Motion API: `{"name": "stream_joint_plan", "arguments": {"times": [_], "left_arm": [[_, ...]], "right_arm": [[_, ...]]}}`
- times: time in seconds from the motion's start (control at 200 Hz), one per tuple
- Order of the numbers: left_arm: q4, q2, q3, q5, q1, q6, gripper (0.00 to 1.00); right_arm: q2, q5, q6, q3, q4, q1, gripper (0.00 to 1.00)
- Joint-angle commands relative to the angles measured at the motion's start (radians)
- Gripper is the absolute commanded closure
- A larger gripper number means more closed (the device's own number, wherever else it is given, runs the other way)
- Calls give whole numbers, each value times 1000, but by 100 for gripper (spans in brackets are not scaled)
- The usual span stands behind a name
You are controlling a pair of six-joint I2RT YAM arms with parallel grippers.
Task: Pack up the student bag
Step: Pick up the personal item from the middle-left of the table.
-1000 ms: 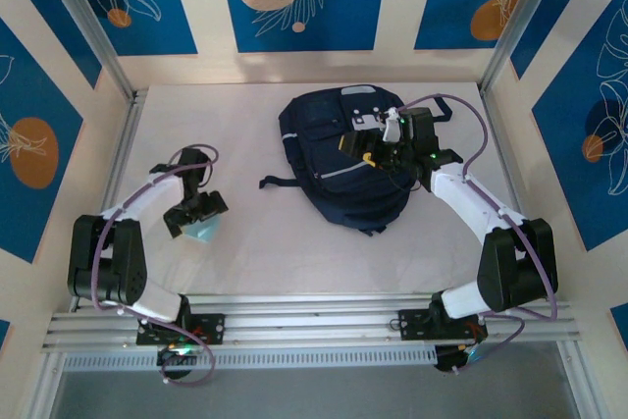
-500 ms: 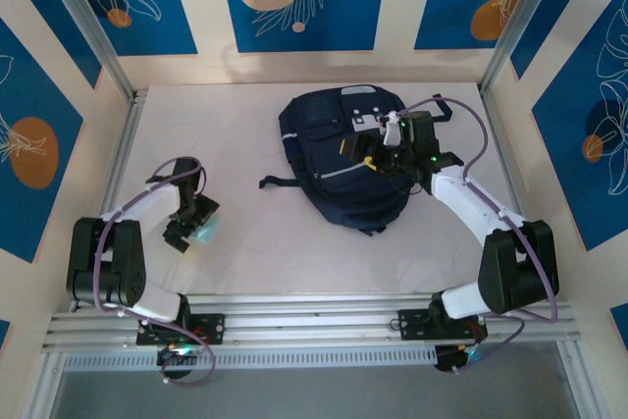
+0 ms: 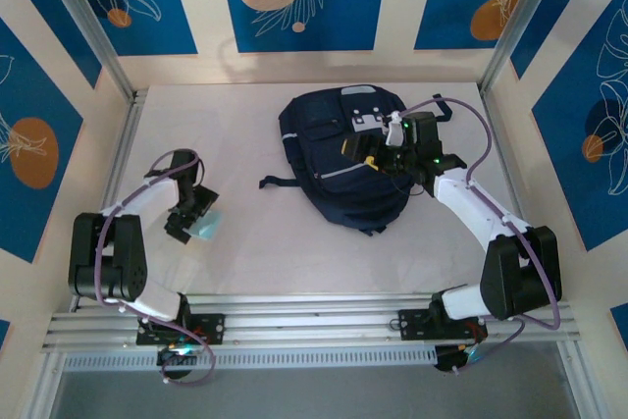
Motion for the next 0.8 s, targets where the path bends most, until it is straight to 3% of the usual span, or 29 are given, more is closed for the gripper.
{"name": "stream_joint_plan", "arguments": {"times": [0.0, 0.63, 0.795], "left_arm": [[-14, 13, 19, 27, 13, -17, 0], [103, 116, -58, 7, 28, -64, 0], [132, 61, -90, 11, 27, -64, 14]], "right_arm": [[9, -25, -16, -9, 0, -4, 1], [-12, -26, -15, -26, 0, -17, 0], [-12, -41, -7, -33, 17, -14, 0]]}}
